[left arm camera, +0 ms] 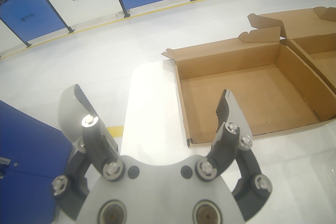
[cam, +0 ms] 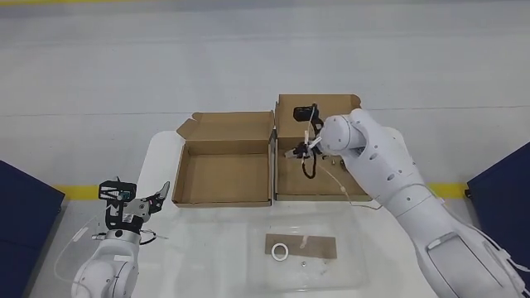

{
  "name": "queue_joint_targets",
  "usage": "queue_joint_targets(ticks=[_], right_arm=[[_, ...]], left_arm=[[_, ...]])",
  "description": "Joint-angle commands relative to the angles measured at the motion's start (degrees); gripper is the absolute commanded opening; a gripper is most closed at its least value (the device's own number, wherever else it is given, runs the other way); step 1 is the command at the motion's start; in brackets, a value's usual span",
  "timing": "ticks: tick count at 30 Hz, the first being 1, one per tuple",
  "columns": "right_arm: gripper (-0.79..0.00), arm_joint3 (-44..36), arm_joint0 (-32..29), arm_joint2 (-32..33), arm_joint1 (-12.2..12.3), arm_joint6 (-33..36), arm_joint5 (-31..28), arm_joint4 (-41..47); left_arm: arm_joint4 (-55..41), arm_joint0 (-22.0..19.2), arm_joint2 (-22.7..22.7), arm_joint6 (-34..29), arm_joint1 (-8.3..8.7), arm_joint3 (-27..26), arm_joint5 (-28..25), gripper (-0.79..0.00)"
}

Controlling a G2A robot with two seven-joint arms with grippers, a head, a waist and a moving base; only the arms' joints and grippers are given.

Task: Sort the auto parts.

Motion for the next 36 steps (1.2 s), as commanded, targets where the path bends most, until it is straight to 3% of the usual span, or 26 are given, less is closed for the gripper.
queue_joint_targets(ticks=[1, 9, 17, 24, 33, 36], right_arm=[[0.0, -5.4, -2.2, 2.1, 1.1, 2.7, -1.2, -0.4], [0.0, -31.2, -16.8, 13.4, 6.2, 16.8, -8.1, -0.9], [0.0, -45.9, -30.2, 17.3, 10.4, 16.8, -11.0, -4.9], [0.0, -52.3, -36.9, 17.3, 13.0, 16.8, -10.8, -7.2], [0.0, -52.3, -37.1, 17.1, 13.0, 16.7, -11.1, -7.5], [0.0, -52.6, -37.8, 14.1, 13.0, 16.8, -12.1, -11.5]], left_arm=[[0.0, 0.0, 0.0, 0.0, 0.0, 0.0, 0.0, 0.0], [0.0, 0.0, 0.0, 0.0, 0.0, 0.0, 0.0, 0.0], [0.0, 0.0, 0.0, 0.0, 0.0, 0.0, 0.0, 0.0], [0.0, 0.0, 0.0, 0.0, 0.0, 0.0, 0.0, 0.0], [0.0, 0.0, 0.0, 0.0, 0.0, 0.0, 0.0, 0.0], [0.0, 0.0, 0.0, 0.0, 0.0, 0.0, 0.0, 0.0]])
